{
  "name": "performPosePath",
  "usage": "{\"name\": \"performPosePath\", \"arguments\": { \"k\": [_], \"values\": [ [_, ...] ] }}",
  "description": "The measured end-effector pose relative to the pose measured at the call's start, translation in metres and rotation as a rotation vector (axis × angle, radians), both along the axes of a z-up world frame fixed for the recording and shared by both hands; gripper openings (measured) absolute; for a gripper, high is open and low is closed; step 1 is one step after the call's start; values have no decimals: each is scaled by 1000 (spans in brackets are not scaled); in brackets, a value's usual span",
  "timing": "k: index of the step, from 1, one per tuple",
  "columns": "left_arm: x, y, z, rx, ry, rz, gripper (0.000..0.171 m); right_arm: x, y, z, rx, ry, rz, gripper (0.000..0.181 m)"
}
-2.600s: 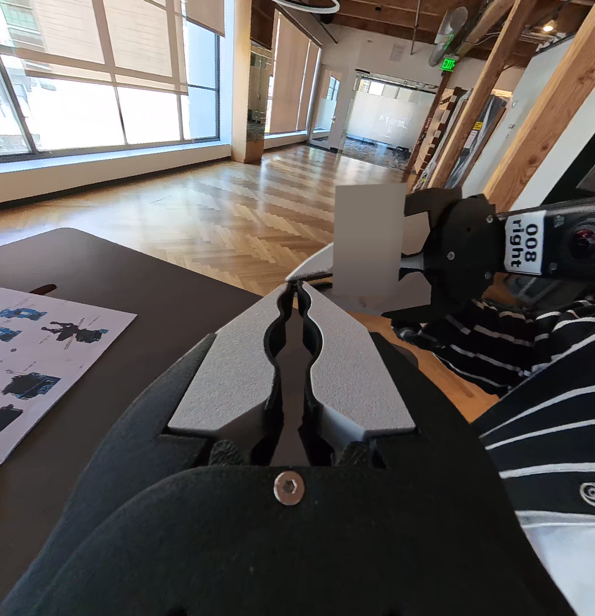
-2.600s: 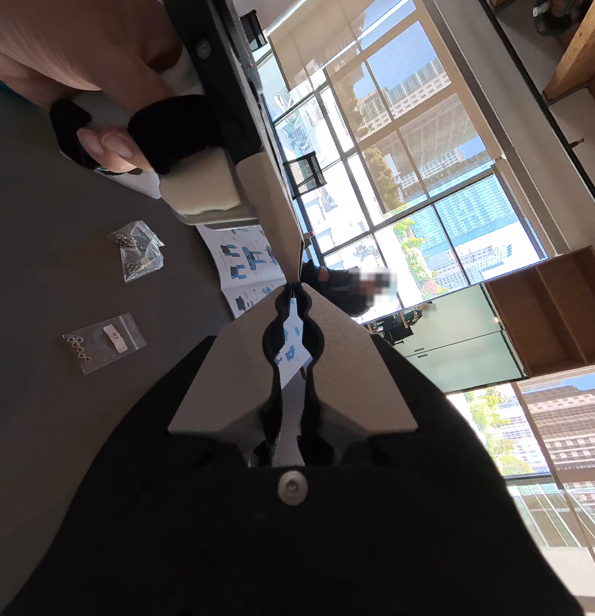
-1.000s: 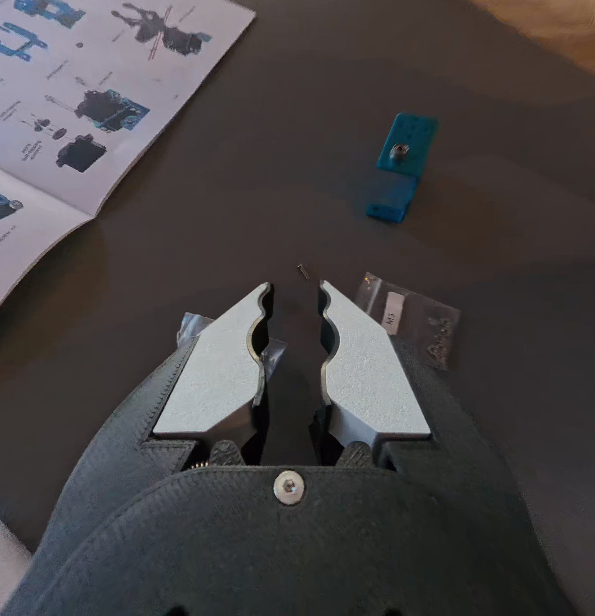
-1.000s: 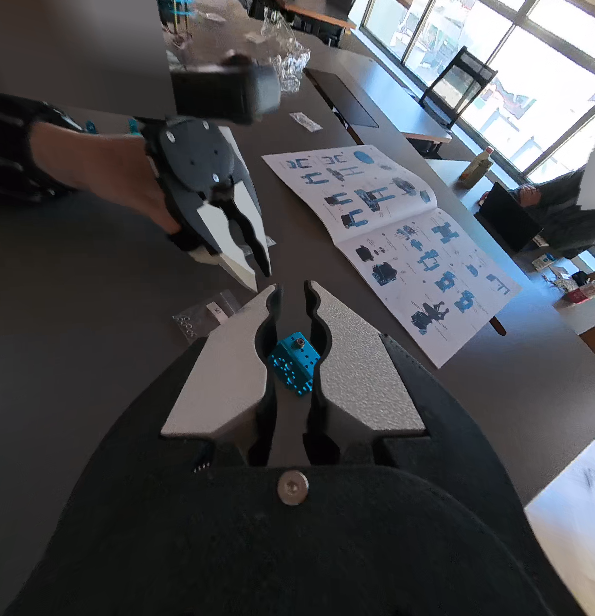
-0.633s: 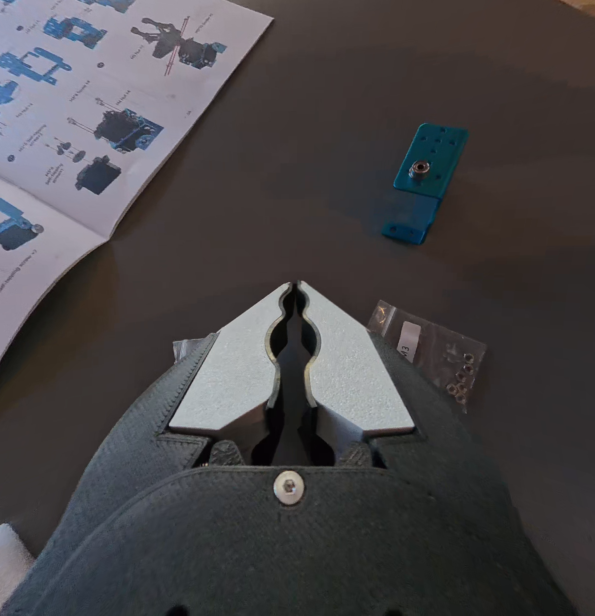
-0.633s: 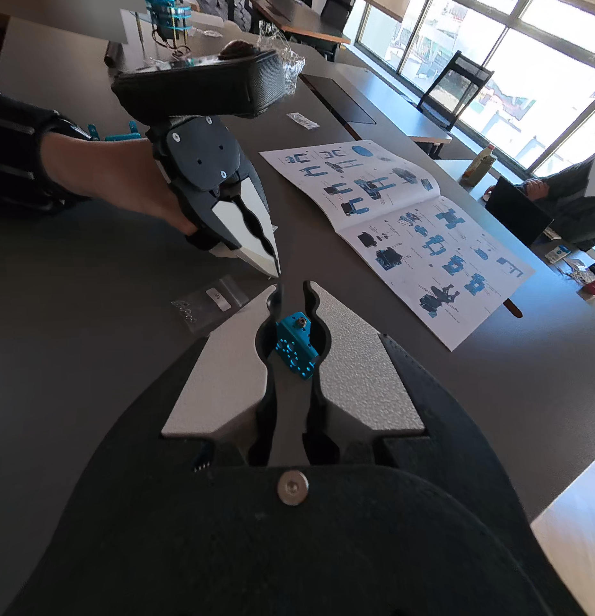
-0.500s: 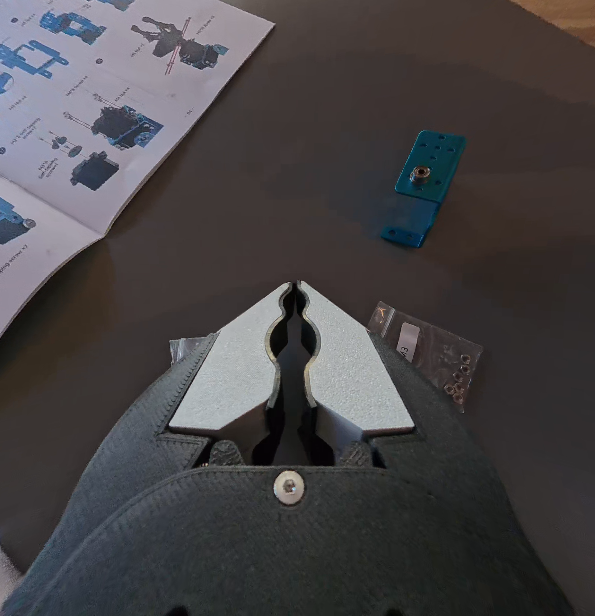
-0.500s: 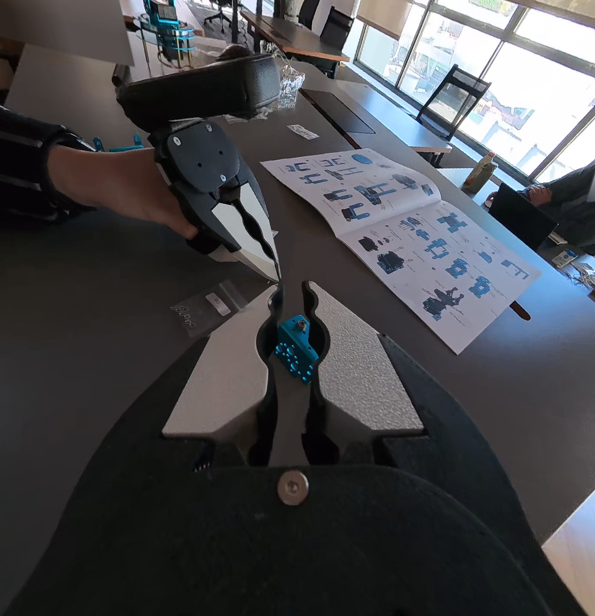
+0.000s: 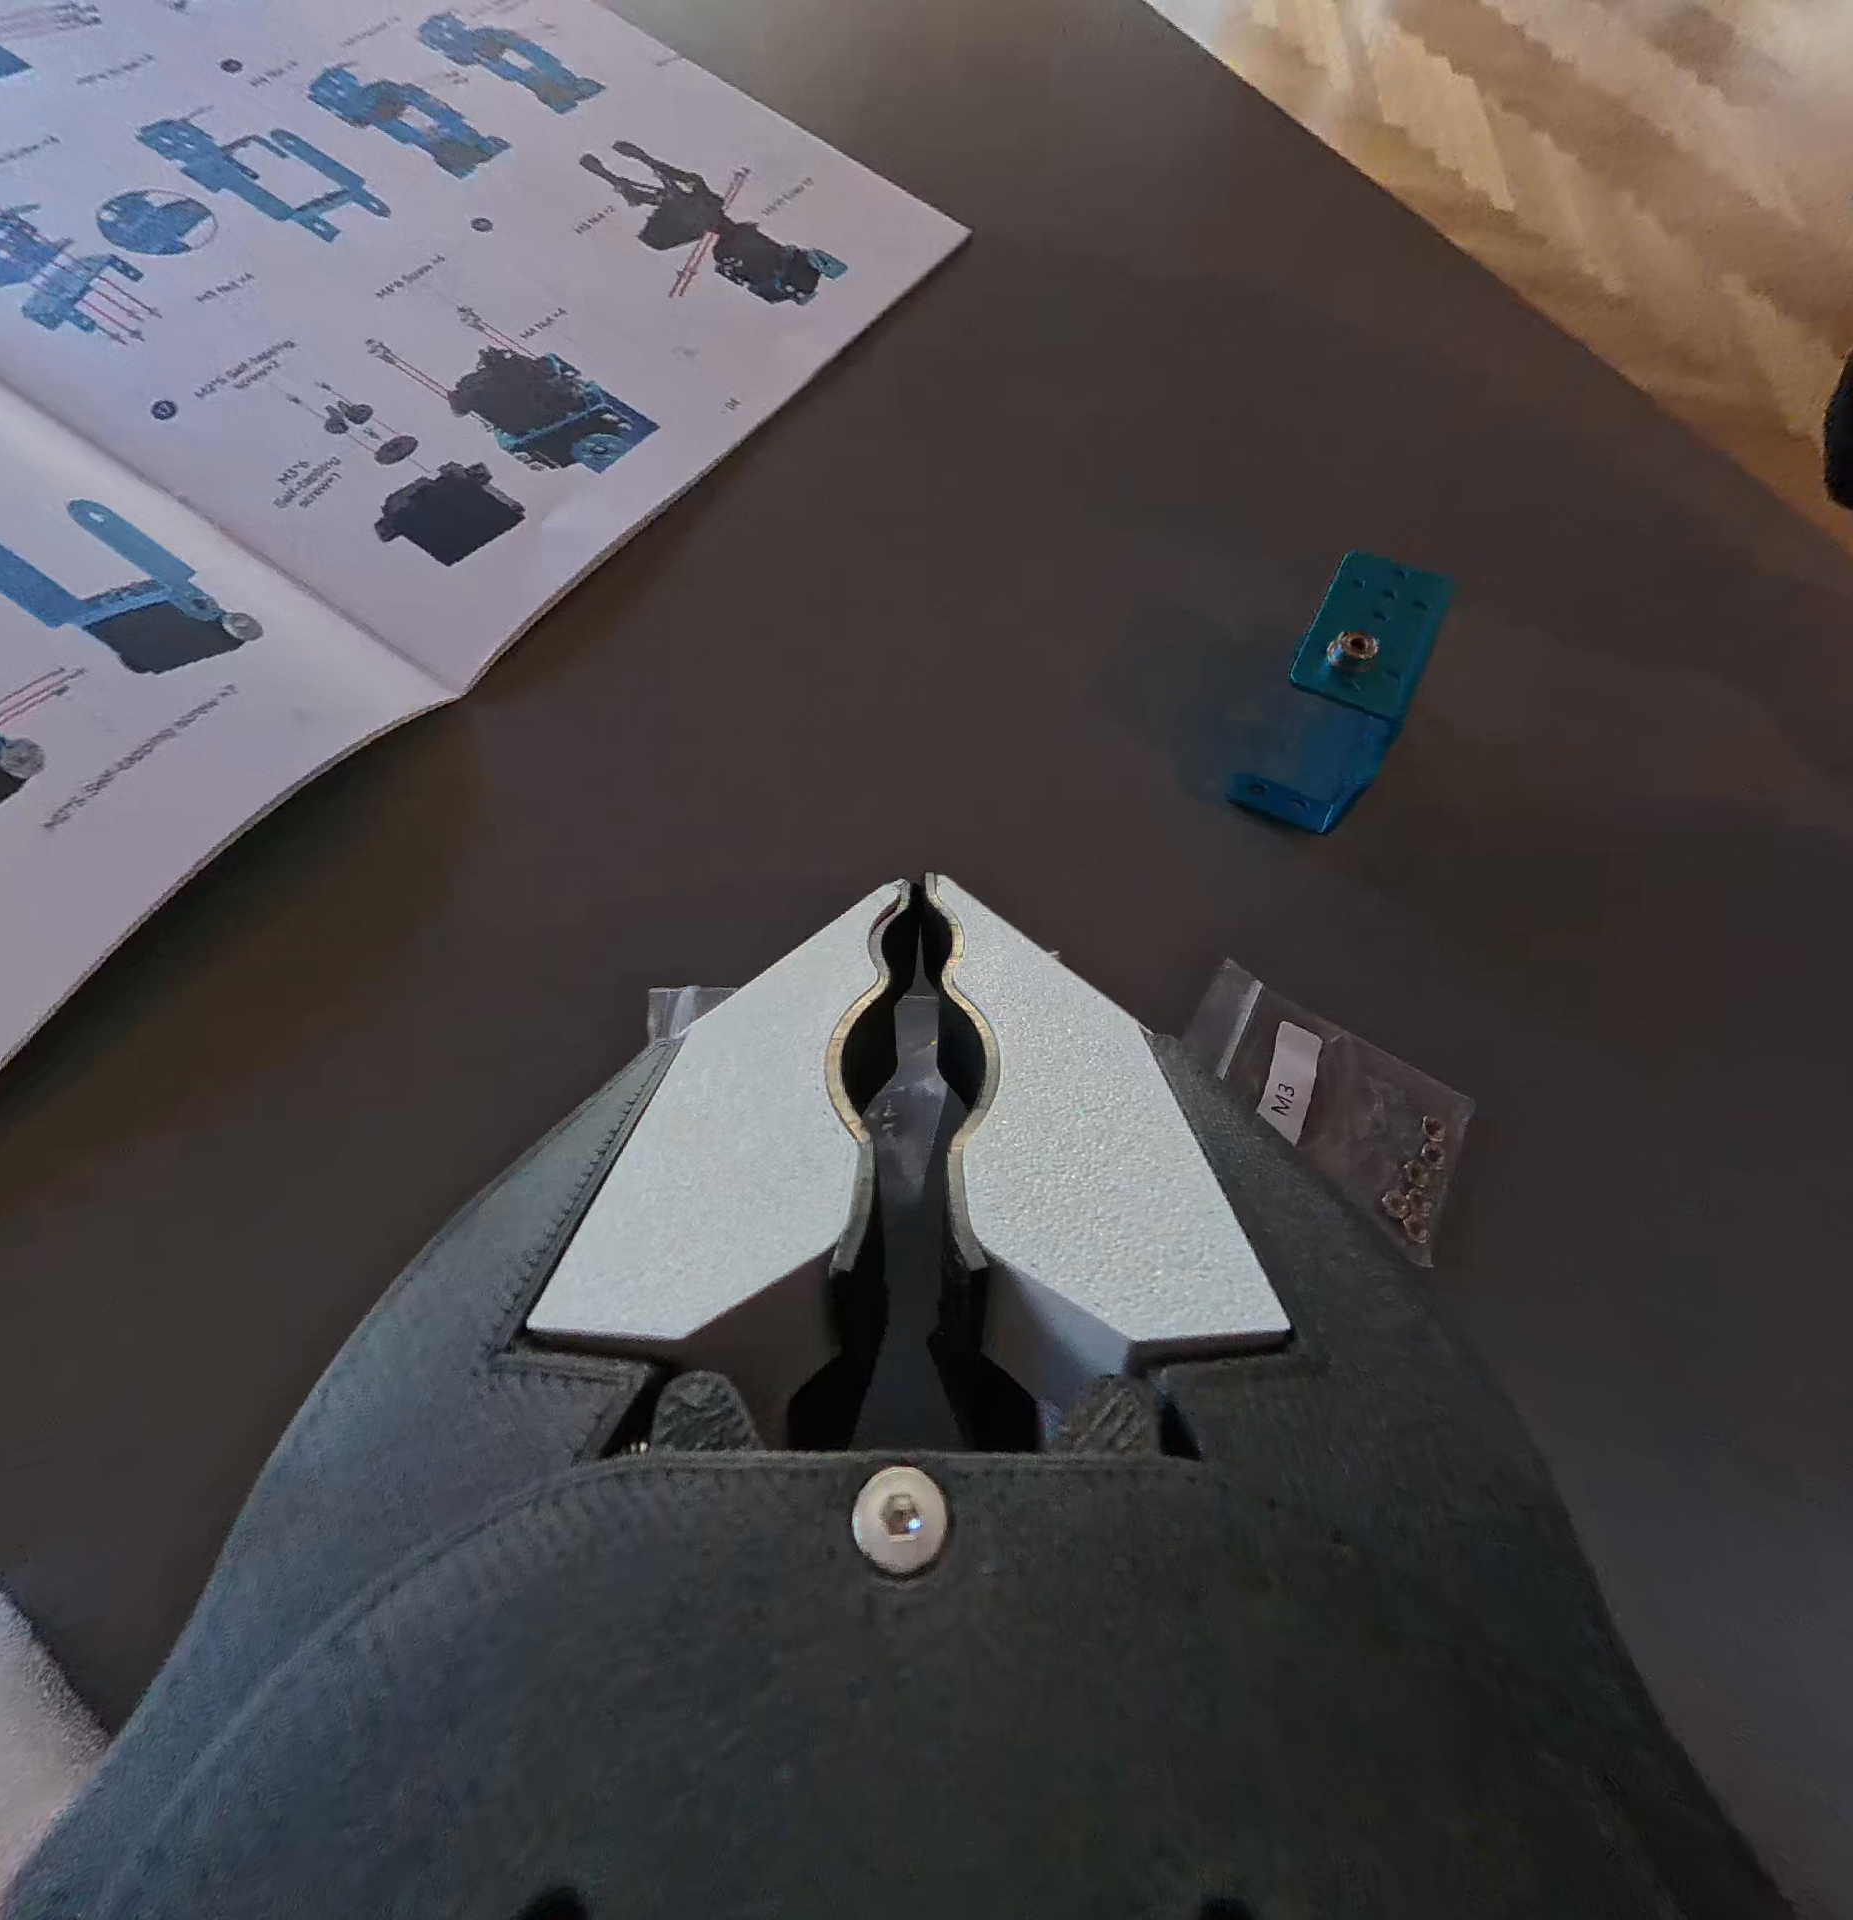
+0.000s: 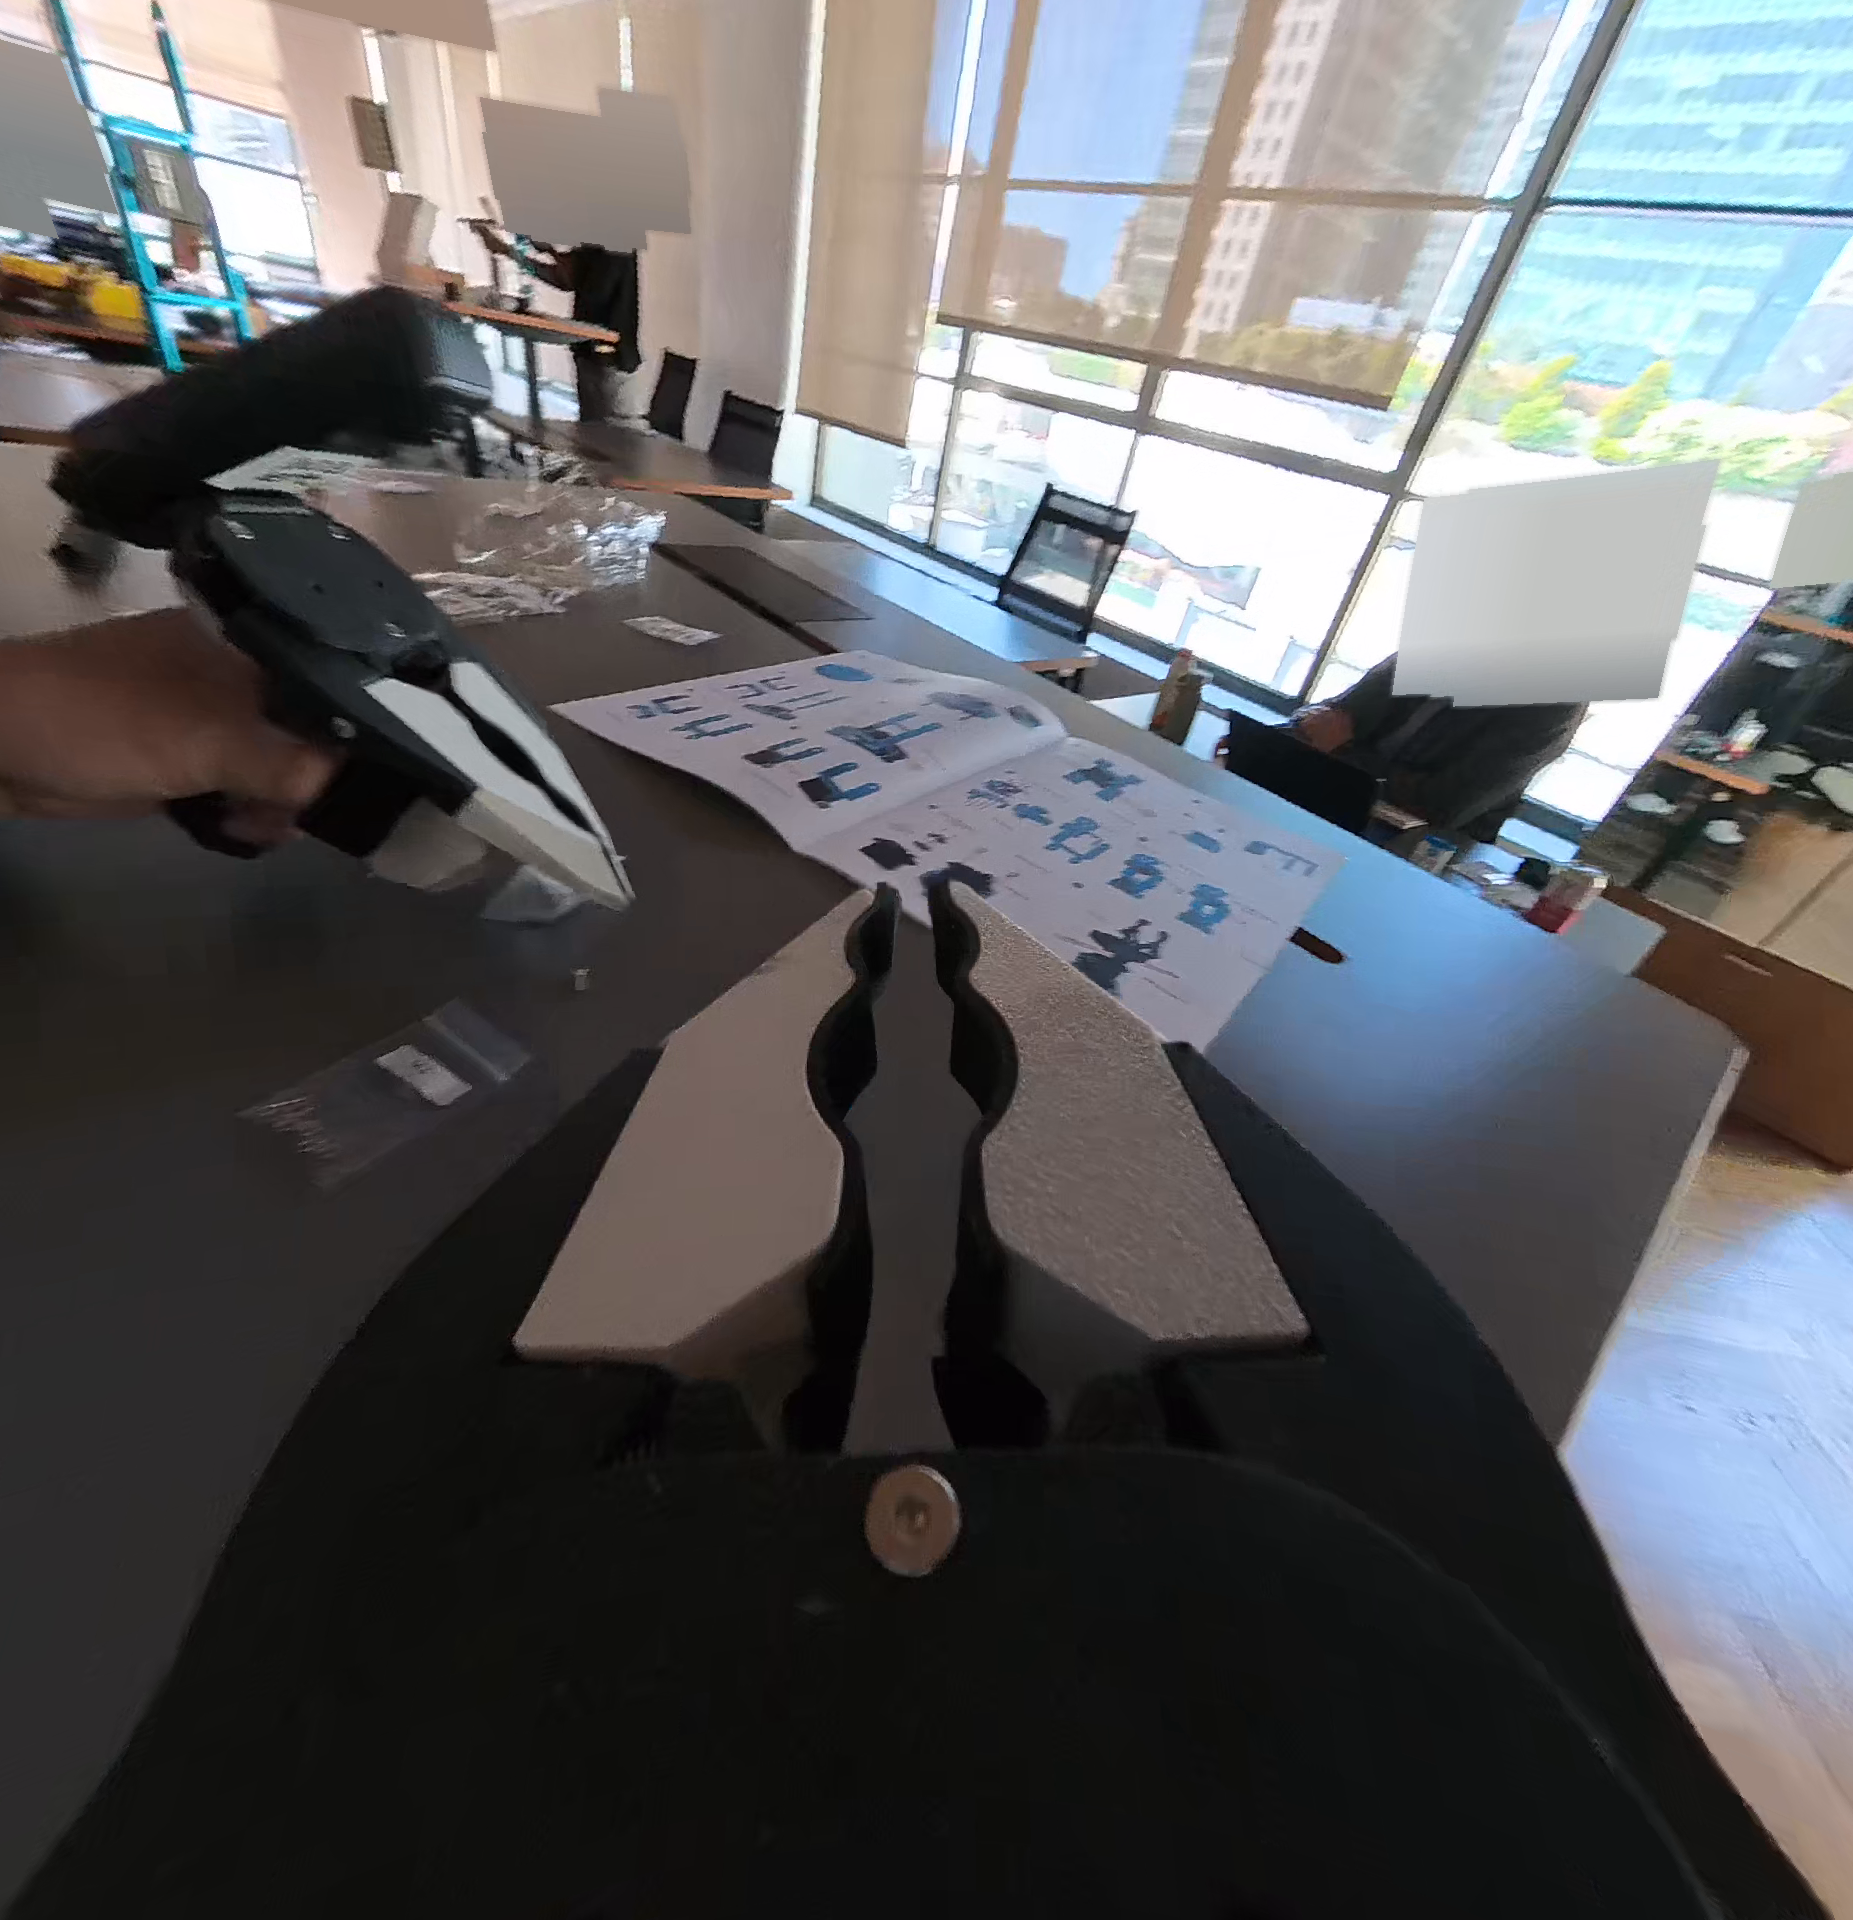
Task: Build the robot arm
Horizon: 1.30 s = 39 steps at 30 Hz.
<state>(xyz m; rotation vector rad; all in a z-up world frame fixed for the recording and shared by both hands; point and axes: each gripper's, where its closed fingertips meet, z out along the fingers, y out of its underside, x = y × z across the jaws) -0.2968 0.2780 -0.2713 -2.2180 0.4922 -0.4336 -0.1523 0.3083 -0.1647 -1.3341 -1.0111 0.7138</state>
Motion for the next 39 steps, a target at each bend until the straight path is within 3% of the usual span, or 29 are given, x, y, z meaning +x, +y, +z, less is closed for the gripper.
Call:
{"name": "performPosePath", "arguments": {
  "k": [5, 11, 15, 20, 24, 27, 30, 32, 35, 39],
  "values": [
    [-2, -3, 1, -35, -62, 19, 0, 25, 27, -4, 9, 4, -156, 6],
    [-2, -2, 2, -30, -52, 29, 0, 27, 32, -12, -13, -11, -173, 6],
    [-1, -6, -1, -62, -40, -2, 12, 16, 30, -18, -34, -21, -125, 6],
    [10, -18, 10, 16, -5, -196, 13, 3, 21, -14, -39, 10, -51, 6],
    [-10, -12, 12, 33, 13, -127, 16, -15, -8, 3, -17, -7, 54, 4],
    [-23, -2, 37, 114, -137, -33, 11, -52, -40, 11, -174, -250, 182, 6],
    [-42, 2, 67, 202, -281, 65, 12, -84, -66, 7, -452, -550, 324, 26],
    [-56, 0, 89, 277, -378, 125, 12, -106, -59, 0, -531, -692, 308, 25],
    [-73, -5, 108, 359, -439, 187, 11, -129, -42, -34, -558, -927, 221, 15],
    [-83, -9, 112, 352, -421, 218, 17, -138, -53, -84, -643, -1144, 214, 13]
  ]
}}
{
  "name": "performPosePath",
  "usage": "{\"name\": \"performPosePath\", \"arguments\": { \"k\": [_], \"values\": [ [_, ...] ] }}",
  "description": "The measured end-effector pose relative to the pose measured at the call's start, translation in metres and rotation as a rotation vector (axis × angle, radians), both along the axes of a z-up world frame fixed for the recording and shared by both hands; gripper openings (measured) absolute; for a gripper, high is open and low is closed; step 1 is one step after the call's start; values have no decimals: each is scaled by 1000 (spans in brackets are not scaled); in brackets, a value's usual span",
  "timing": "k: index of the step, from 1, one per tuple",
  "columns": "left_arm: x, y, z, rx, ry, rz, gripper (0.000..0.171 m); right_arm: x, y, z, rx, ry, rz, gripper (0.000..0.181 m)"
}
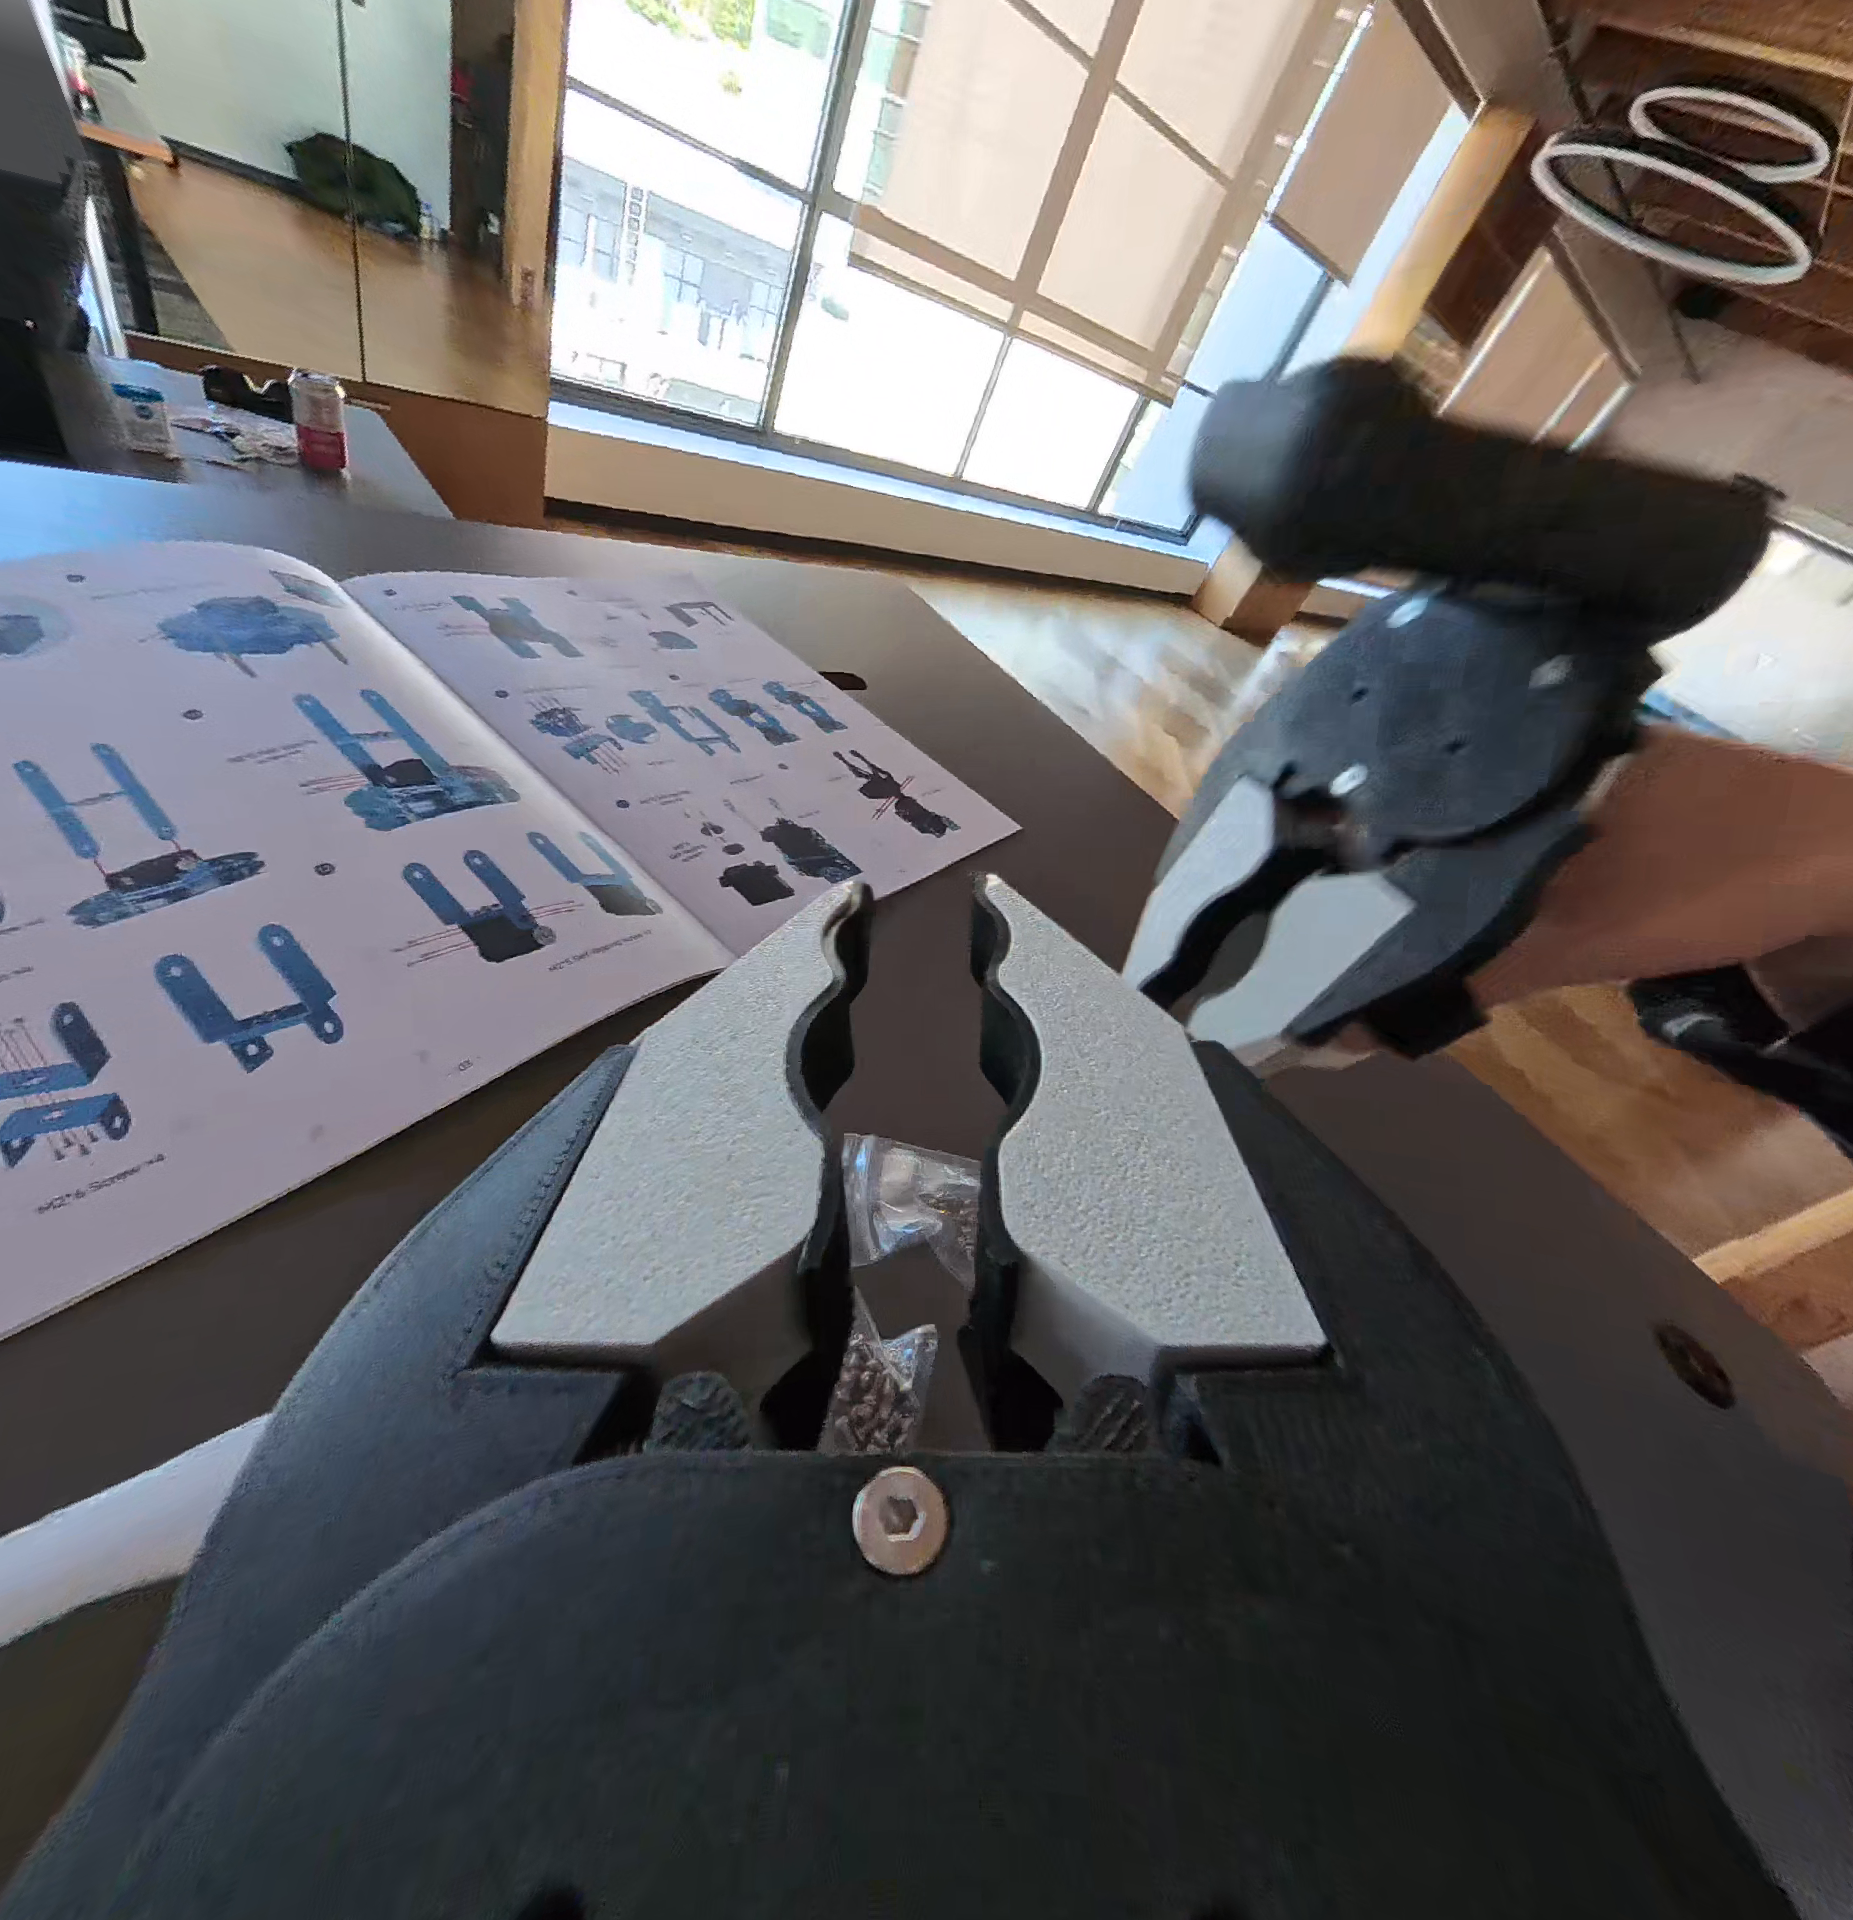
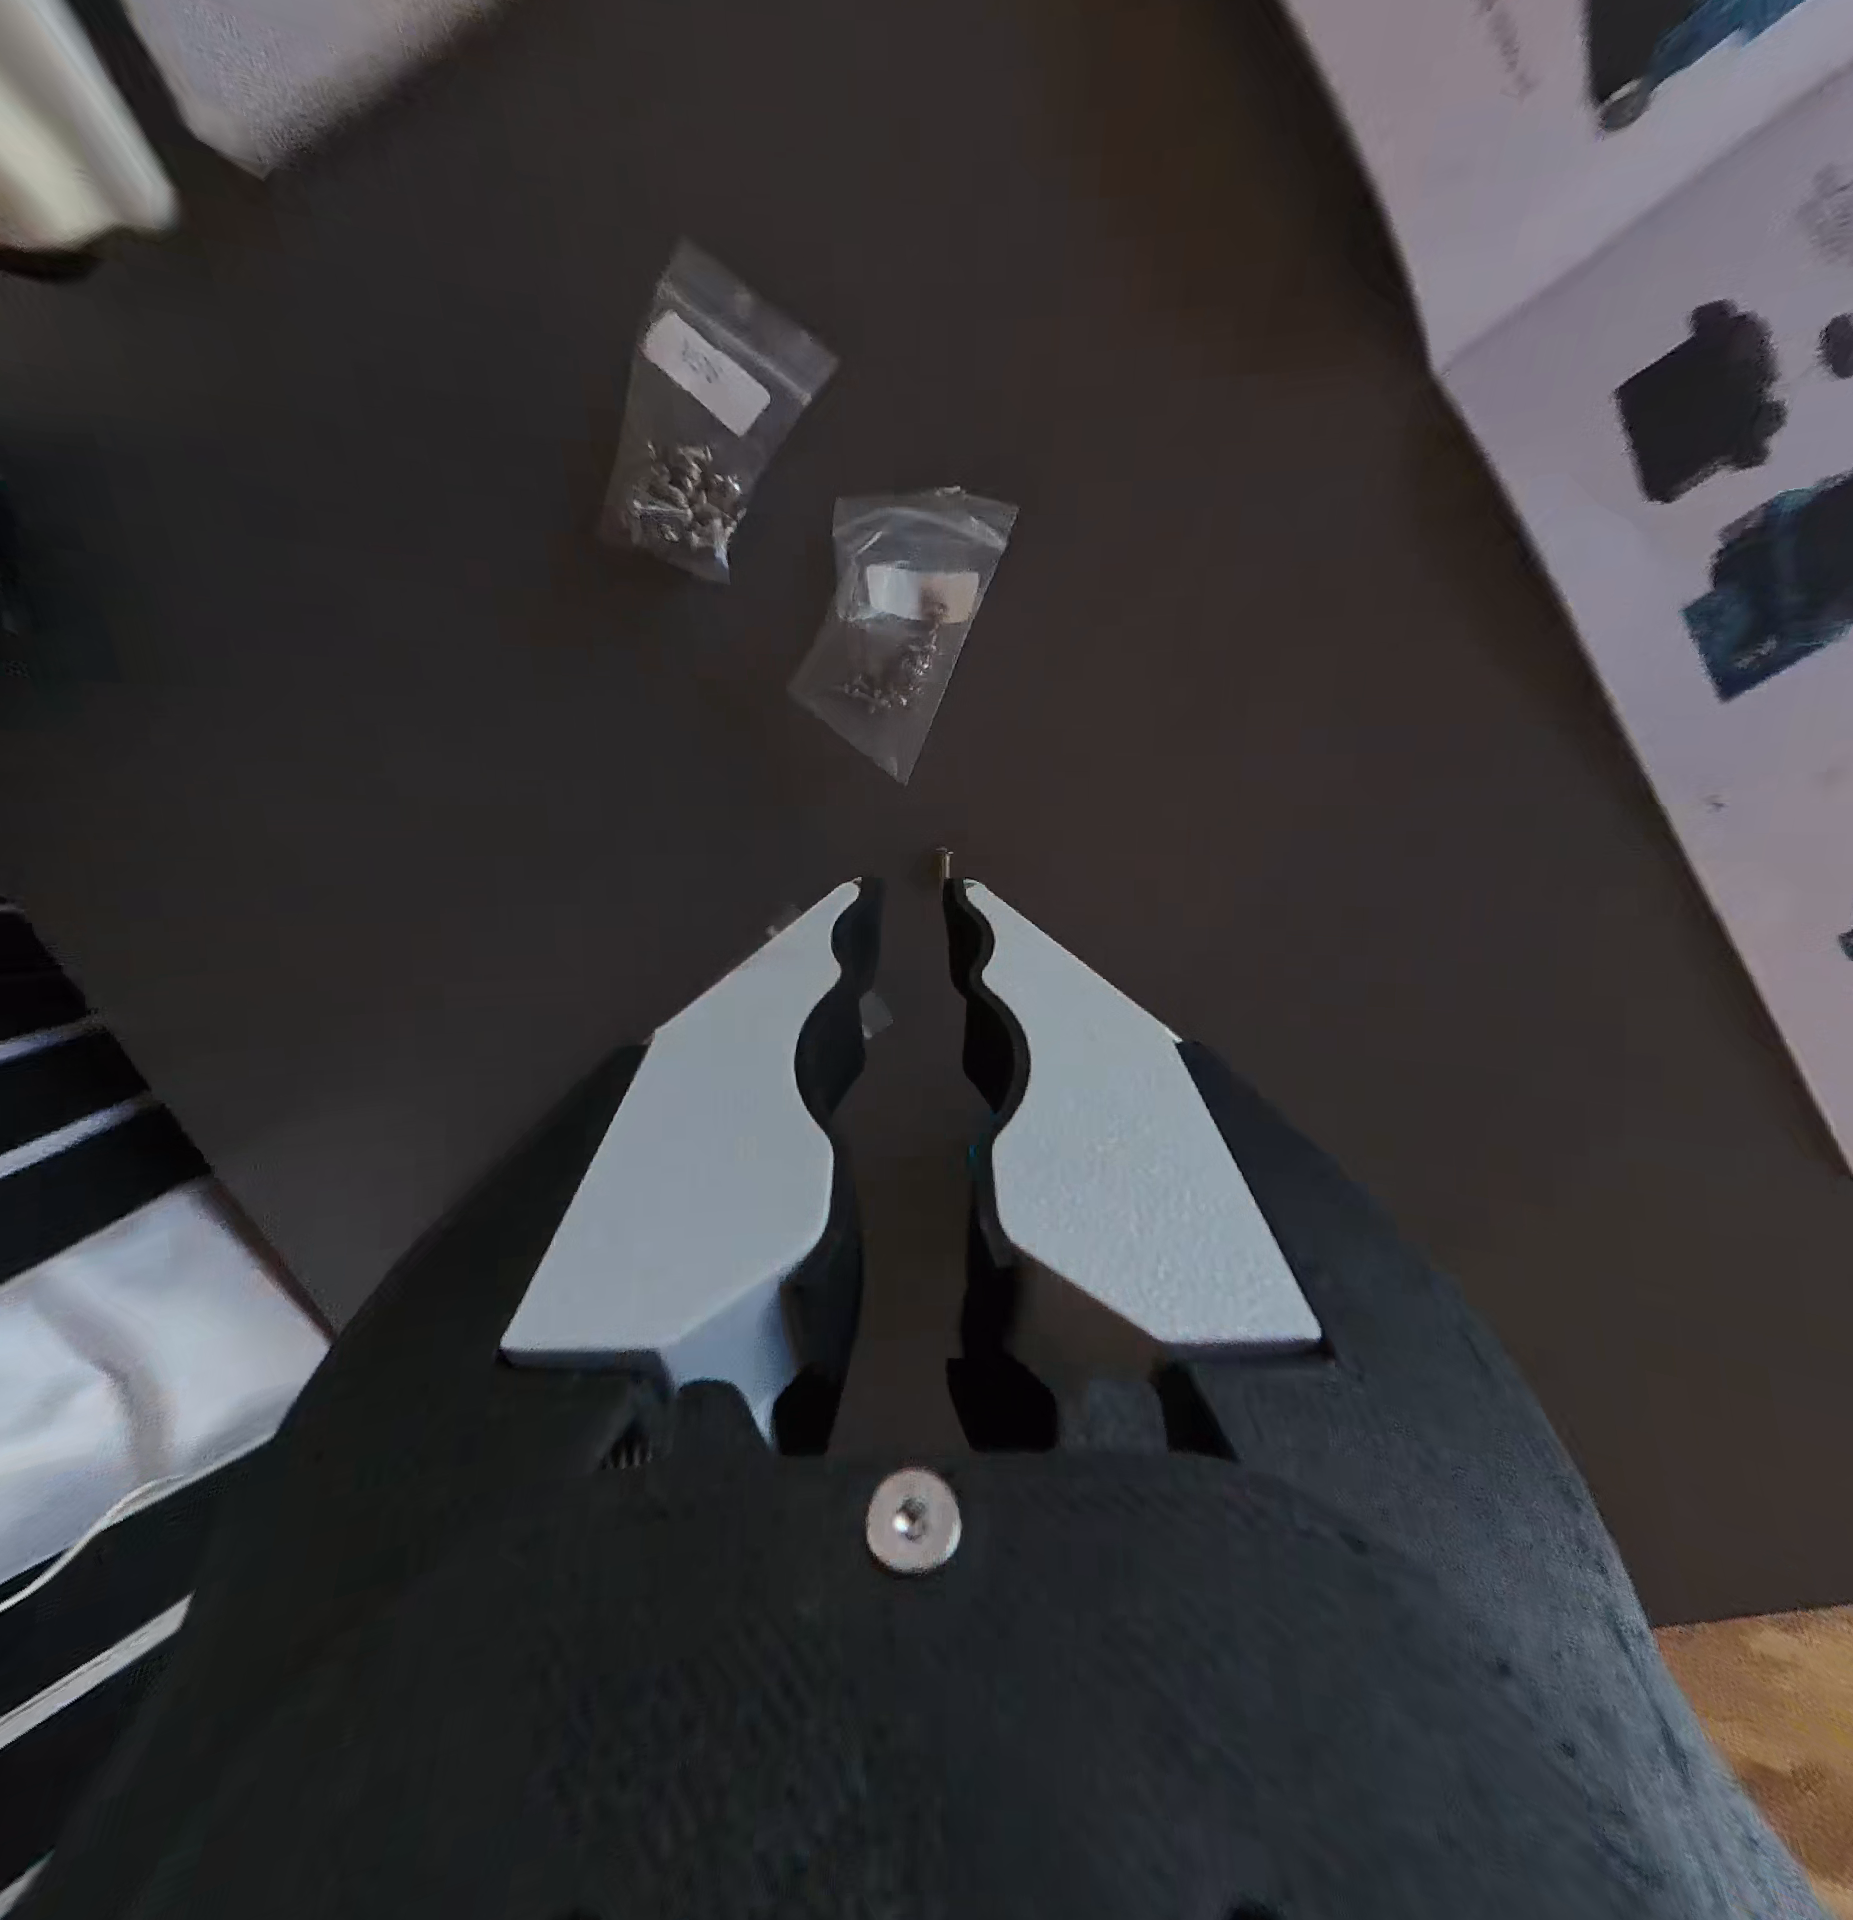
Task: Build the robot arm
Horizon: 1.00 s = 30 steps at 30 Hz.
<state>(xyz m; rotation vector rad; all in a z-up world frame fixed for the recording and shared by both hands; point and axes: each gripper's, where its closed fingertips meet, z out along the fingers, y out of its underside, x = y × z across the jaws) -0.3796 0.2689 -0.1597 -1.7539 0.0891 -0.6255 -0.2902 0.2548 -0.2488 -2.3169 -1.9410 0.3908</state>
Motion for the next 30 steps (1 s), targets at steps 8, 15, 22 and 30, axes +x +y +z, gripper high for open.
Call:
{"name": "performPosePath", "arguments": {
  "k": [8, 15, 22, 30],
  "values": [
    [7, -2, 1, 5, 46, -19, 15, 0, -1, -30, 19, -100, 28, 12],
    [12, -3, -1, -14, 12, -54, 15, -1, 0, -40, 49, -136, 55, 12],
    [11, -3, -2, -23, 4, -59, 15, 4, 5, -45, 84, -168, 53, 7],
    [6, -2, -3, -31, 0, -45, 16, 4, 6, -45, 143, -170, 63, 7]
  ]
}}
